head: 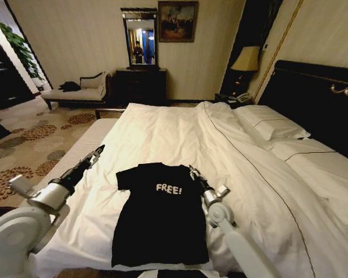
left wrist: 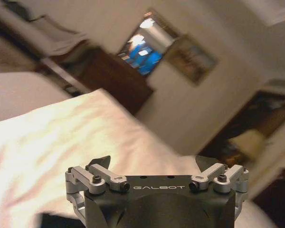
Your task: Fold the clothes on the bed.
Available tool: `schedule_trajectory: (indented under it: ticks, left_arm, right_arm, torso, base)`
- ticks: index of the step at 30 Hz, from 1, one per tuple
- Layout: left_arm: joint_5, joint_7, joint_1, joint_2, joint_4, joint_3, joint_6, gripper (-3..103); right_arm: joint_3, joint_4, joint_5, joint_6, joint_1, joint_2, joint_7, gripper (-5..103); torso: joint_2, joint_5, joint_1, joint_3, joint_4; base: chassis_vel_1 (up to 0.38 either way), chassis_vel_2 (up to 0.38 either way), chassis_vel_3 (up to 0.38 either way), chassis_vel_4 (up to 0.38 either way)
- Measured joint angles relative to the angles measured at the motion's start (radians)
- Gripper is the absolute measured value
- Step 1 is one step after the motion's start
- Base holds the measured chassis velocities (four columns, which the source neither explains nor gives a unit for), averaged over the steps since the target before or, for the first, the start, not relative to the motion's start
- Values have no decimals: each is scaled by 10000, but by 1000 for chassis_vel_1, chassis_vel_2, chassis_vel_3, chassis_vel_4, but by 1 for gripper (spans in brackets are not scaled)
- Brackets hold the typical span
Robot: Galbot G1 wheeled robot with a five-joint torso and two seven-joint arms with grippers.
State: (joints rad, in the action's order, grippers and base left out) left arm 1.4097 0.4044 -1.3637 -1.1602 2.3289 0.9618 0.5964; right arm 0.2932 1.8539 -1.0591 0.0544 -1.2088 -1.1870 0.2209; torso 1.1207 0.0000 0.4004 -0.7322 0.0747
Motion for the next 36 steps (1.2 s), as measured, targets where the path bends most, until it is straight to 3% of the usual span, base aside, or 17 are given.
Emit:
schedule_trajectory:
  ticks: [2,3,5,7,10,14,17,24,36]
  left_arm:
    - [-219,-8,-4,-29,-318,-77,-15,100]
    - [-540,-1,-27,-126,-963,-171,-84,100]
    - [-681,37,59,-267,-1938,-369,-172,100]
    - [-704,55,113,-295,-2216,-456,-194,100]
    - [-848,-134,473,-349,-3611,-1151,-311,100]
    - [-770,-479,784,-457,-4441,-1468,-501,100]
    - [-648,-638,1046,-522,-4918,-1666,-602,100]
    - [-958,-934,2350,-984,-6789,-3003,-890,100]
    - [-1179,-1163,3465,-1540,-7892,-3938,-1206,100]
  right_arm:
    - [43,24,19,0,-31,-62,112,70]
    - [81,66,58,-3,-80,-197,306,80]
    - [210,179,228,-17,-332,-432,456,86]
    - [269,214,281,-28,-440,-502,481,91]
    - [585,347,496,-95,-959,-782,642,100]
    - [600,323,551,-180,-993,-884,803,100]
    - [549,279,550,-250,-936,-892,889,100]
    - [749,240,552,-361,-1073,-916,1121,100]
    - [832,120,768,-445,-1154,-962,1289,100]
  torso:
    - [0,0,0,0,0]
    - [0,1,0,0,-4]
    - [0,-3,1,-1,-14]
    - [0,-2,1,-1,-10]
    - [0,-4,2,-1,-1]
    - [0,0,2,-2,0]
    - [0,2,2,-2,-13]
    - [0,0,2,-2,-2]
    - [0,1,2,-2,-5]
  base:
    - [0,0,0,0]
    - [0,0,0,0]
    - [0,0,0,0]
    - [0,0,0,0]
    - [0,0,0,0]
    - [0,0,0,0]
    - [0,0,0,0]
    - [0,0,0,0]
    - [0,0,0,0]
